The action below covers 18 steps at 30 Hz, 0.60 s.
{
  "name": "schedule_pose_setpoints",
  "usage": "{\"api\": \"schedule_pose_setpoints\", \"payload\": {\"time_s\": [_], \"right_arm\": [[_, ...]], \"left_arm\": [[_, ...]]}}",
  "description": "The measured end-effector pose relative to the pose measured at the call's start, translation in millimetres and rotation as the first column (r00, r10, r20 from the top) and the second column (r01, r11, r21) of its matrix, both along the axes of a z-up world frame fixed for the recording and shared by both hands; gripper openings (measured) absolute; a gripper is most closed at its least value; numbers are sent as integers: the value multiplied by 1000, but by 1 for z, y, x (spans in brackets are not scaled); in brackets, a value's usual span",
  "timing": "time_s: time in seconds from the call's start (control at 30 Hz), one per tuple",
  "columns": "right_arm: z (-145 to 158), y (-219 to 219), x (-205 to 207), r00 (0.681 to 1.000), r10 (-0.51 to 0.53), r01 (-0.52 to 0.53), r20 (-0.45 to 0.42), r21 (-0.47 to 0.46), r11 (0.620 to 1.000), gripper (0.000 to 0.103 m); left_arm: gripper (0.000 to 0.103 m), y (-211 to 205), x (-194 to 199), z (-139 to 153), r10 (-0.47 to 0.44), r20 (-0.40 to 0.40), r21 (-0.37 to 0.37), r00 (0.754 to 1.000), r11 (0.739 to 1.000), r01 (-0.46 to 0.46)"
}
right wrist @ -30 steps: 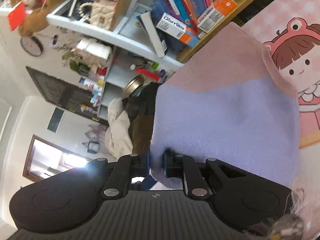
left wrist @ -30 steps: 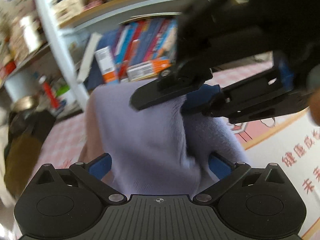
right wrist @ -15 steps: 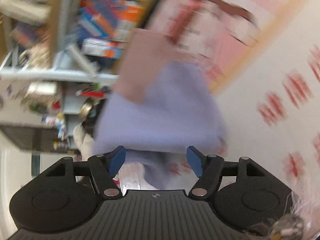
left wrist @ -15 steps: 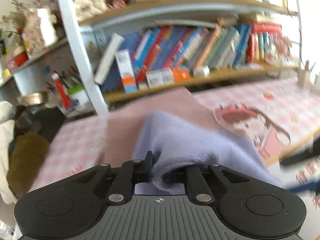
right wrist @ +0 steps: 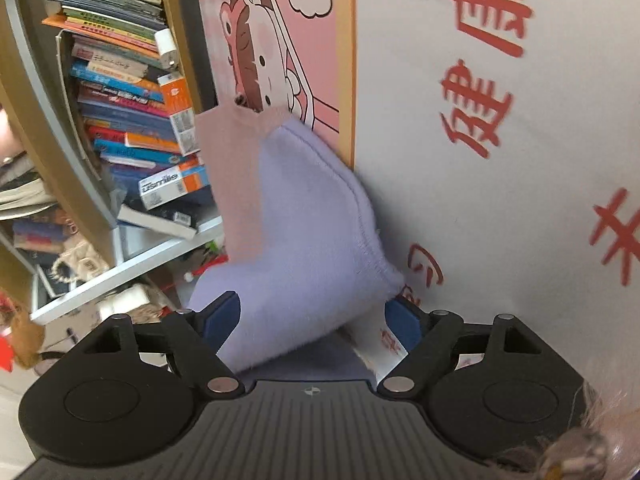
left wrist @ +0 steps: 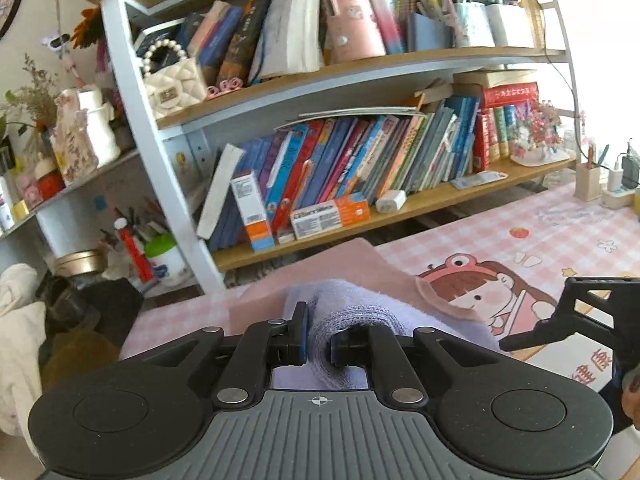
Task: Fold clothes
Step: 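Lift the sweater with both grippers and shake it open over the table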
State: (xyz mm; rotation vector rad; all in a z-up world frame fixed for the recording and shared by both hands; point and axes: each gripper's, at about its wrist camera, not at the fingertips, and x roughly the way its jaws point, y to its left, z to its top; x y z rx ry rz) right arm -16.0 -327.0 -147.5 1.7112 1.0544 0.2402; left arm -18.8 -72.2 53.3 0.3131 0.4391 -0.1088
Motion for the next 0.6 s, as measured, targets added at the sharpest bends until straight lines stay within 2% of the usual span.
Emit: {"api": "schedule_pose_setpoints", "payload": {"time_s": [0.03,0.07,0.1,0.13,0.2,0.3,0.37,0.4,0.43,0.47,0.5,0.57,0.6], "right_arm": [[1,3,4,1000,6,-6,-3,-18,1000,67],[1,5,8,1000,9,-10,-6,-42,999,47],[2,7,11,1000,6,-6,-5,-70,998,35],[2,5,12,1000,-5,6,10,-81,997,17],[7,-2,13,998,-31,37,63,-96,995,13],[35,-22,20,978,-71,98,196,-134,986,12],[77,-48,29,924,-114,182,366,-155,971,11],[99,-61,33,883,-133,226,450,-159,961,11],[122,-75,38,834,-149,270,531,-159,950,11],[149,-87,40,778,-157,314,608,-160,936,11],[179,-98,40,715,-160,357,680,-158,921,11],[239,-121,42,572,-154,440,806,-143,887,11],[268,-128,40,494,-142,472,858,-127,873,11]], "left_arm": [[9,2,-1,0,6,0,3,1000,1000,-6],[9,3,-1,0,10,-1,5,1000,1000,-10],[9,5,-2,-1,13,-4,9,1000,1000,-13],[8,6,-2,-1,13,-9,12,1000,1000,-13],[8,7,-3,-2,9,-16,7,1000,1000,-9],[8,5,-3,11,-29,-22,-101,999,994,27],[8,-5,-6,27,-105,16,-161,994,981,106],[8,-12,-8,36,-149,40,-183,988,971,154],[8,-19,-10,48,-208,73,-223,975,950,219],[8,-24,-12,60,-268,102,-283,958,915,287],[8,-28,-14,74,-361,137,-377,923,842,385],[8,-30,-19,97,-488,243,-505,839,675,539],[8,-31,-23,108,-538,315,-539,782,577,614]]}}
